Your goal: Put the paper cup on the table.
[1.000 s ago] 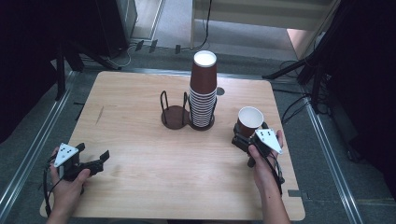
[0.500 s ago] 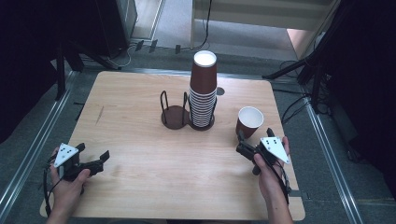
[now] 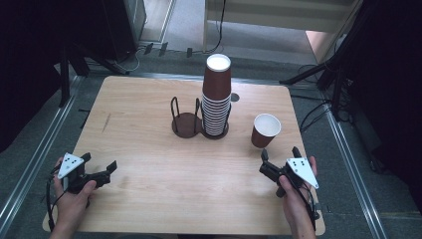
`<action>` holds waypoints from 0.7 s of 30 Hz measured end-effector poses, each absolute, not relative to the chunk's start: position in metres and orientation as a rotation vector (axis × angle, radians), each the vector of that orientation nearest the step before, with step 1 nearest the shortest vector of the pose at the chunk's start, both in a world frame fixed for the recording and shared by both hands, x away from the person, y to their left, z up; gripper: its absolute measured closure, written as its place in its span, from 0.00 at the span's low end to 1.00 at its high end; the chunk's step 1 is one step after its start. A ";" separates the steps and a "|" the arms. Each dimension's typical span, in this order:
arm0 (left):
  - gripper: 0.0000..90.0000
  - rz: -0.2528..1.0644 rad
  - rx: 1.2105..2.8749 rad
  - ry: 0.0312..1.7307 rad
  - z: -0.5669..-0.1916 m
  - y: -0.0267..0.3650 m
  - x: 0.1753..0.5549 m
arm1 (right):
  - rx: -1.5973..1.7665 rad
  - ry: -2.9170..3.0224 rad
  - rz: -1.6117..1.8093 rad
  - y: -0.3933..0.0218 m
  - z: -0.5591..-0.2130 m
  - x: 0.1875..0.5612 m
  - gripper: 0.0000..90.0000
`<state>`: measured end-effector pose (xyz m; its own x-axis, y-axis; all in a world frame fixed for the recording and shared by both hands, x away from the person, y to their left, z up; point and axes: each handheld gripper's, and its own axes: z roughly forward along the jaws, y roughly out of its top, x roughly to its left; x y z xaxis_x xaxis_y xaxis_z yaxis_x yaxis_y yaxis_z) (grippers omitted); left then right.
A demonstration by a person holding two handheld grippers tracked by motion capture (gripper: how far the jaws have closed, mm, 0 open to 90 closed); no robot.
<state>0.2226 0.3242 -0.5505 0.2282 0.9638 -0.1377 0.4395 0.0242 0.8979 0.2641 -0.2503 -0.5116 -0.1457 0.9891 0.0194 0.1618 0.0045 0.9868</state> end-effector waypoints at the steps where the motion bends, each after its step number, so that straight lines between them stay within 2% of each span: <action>1: 0.00 0.707 1.570 1.359 -0.551 0.324 0.223 | 1.262 1.433 1.241 -0.253 -0.512 0.260 0.00; 21: 0.00 0.708 1.567 1.360 -0.551 0.324 0.223 | 1.286 1.414 1.243 -0.282 -0.524 0.232 0.00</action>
